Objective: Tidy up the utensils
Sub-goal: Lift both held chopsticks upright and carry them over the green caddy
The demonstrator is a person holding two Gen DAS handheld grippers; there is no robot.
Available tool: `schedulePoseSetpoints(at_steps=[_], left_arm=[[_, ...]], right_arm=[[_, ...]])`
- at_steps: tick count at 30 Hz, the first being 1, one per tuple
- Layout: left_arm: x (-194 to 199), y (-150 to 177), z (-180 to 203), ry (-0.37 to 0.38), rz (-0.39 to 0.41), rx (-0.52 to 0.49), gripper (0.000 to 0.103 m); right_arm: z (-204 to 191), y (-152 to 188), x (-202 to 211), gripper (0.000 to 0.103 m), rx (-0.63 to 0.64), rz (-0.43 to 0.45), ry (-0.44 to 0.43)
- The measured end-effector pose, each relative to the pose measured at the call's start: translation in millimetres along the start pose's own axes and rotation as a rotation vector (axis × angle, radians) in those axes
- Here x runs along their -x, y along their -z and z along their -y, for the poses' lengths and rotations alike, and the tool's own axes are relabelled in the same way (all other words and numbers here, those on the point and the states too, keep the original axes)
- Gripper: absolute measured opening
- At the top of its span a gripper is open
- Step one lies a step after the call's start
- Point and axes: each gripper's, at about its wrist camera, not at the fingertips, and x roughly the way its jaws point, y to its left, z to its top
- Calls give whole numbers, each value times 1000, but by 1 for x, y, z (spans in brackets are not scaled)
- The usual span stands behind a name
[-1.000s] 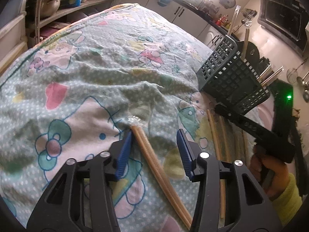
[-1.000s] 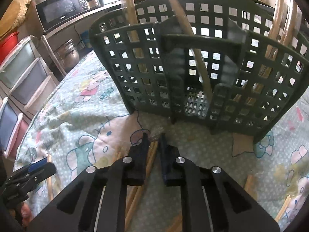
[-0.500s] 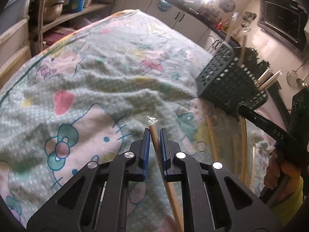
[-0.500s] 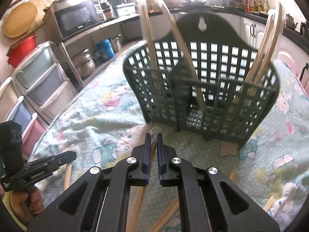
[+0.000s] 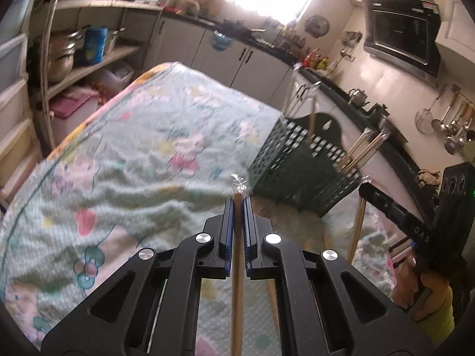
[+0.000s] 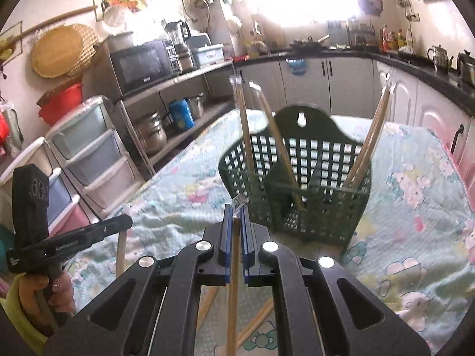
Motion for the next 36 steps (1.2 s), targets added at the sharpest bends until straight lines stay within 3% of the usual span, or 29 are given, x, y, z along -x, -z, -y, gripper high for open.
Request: schedulePoseSetpoints(at_steps=[18, 36], left_arm=[[18, -48, 69, 61, 96, -145, 1], [5, -106, 127, 112, 201, -241, 1]], right_arm=[[-3, -35, 73, 5, 42, 215, 27], [10, -84, 92, 5, 39, 345, 68]])
